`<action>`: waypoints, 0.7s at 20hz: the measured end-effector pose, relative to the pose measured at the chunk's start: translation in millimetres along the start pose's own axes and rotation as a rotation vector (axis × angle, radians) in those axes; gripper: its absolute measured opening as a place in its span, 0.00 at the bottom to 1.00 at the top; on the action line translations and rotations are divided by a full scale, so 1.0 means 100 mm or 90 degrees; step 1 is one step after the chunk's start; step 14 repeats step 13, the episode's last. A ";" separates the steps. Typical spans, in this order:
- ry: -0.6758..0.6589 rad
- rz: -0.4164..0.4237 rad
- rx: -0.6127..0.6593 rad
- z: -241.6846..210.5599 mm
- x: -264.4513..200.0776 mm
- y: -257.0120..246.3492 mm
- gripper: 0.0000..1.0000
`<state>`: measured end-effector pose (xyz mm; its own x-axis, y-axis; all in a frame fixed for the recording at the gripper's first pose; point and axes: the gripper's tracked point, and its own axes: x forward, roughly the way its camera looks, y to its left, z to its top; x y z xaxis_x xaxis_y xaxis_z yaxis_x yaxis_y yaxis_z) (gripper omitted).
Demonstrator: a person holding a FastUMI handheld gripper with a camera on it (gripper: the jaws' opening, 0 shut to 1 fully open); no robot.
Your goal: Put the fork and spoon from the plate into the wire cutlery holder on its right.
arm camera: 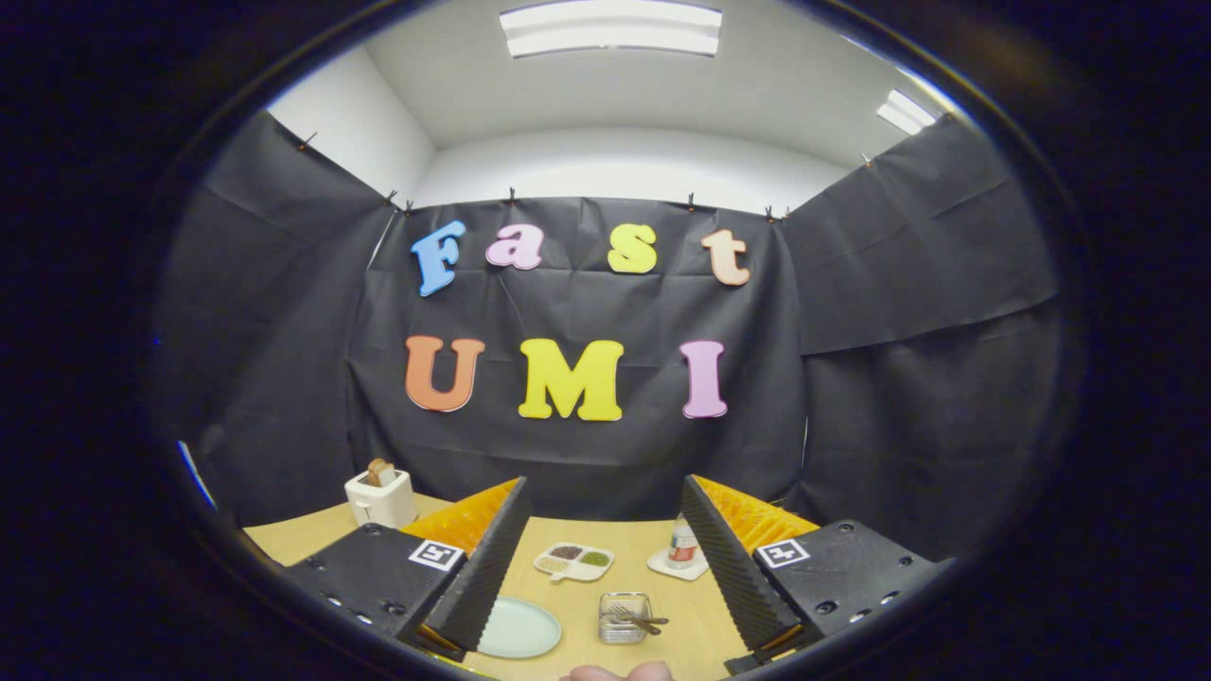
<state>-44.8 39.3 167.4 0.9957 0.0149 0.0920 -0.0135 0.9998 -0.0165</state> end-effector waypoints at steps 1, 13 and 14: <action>0.003 -0.001 0.004 -0.02 0.01 -0.01 0.96; 0.015 0.001 0.003 -0.05 -0.01 0.03 0.96; 0.015 0.001 0.003 -0.05 -0.01 0.03 0.96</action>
